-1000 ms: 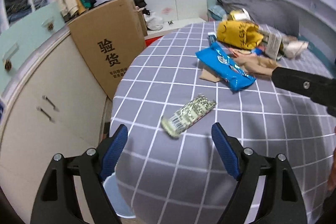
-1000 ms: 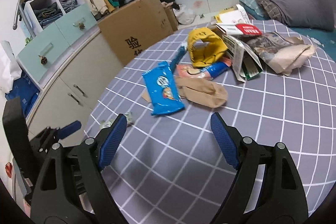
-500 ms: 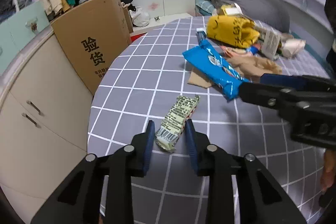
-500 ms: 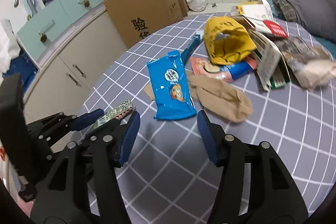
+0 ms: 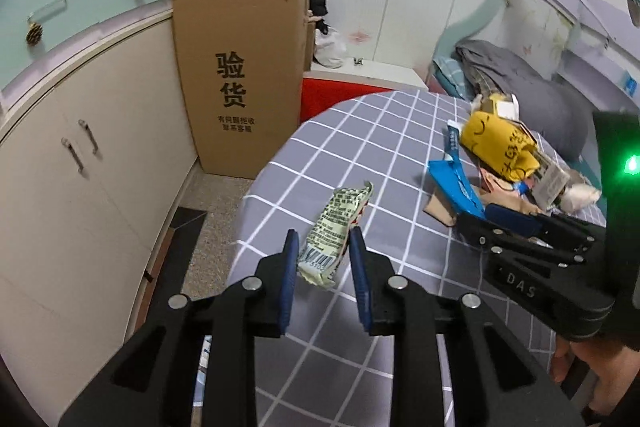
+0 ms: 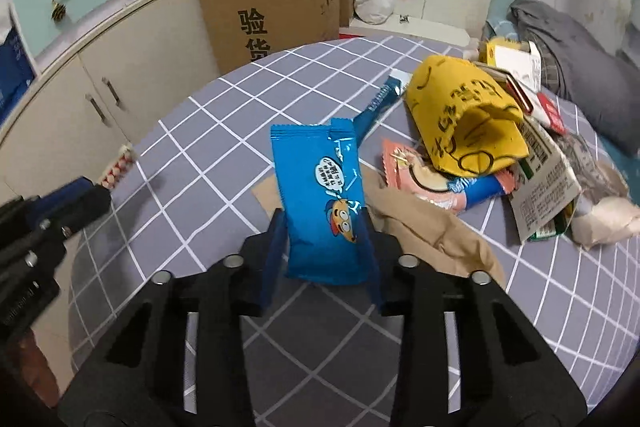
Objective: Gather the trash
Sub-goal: 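Carry both wrappers over the wastebasket and open the tools to drop them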
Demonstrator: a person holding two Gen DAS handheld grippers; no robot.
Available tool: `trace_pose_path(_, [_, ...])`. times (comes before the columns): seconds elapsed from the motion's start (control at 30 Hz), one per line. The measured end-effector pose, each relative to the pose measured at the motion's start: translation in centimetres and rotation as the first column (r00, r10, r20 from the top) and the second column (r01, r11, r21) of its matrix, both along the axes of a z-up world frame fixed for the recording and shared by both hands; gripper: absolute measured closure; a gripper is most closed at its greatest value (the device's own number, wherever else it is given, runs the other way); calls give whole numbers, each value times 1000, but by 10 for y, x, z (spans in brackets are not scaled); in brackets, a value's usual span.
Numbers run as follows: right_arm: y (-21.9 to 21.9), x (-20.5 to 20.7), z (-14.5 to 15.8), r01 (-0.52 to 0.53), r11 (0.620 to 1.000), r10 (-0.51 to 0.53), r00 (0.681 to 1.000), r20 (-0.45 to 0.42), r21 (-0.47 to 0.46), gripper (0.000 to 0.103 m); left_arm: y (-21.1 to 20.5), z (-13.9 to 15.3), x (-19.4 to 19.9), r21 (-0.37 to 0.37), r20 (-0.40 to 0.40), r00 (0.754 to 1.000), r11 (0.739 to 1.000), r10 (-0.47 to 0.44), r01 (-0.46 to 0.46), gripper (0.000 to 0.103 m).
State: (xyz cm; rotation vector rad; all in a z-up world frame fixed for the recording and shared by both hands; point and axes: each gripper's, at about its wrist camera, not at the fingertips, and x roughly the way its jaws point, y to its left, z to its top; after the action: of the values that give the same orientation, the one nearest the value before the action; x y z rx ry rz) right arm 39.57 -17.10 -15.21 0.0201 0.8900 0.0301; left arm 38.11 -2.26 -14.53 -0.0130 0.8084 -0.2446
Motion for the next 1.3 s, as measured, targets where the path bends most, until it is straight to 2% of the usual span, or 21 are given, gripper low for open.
trace_pose_path(0.13, [-5, -6, 4, 1, 1000, -2, 1000, 24, 19, 76, 10, 2, 0, -35, -15, 1000, 999, 20, -21, 78])
trace_pose_path(0.37, [-4, -29, 38, -17, 992, 4, 995, 103, 127, 82, 32, 11, -10, -77, -18, 999, 996, 49, -50, 78])
trace_pose_path(0.57, [28, -44, 67, -92, 982, 63, 983, 171, 166, 84, 67, 22, -25, -105, -4, 994, 989, 105, -105, 78])
trace_pose_path(0.77, [83, -53, 77, -210, 954, 170, 967, 188, 216, 85, 113, 25, -41, -121, -5, 984, 976, 181, -180, 78])
trace_pose_path(1.0, [162, -56, 66, -343, 907, 309, 936, 166, 245, 85, 174, 10, -59, -96, -34, 953, 949, 300, -302, 78])
trace_pose_path(1.3, [254, -53, 24, -446, 850, 440, 894, 88, 279, 85, 254, -24, -76, -51, -111, 887, 888, 449, -456, 78])
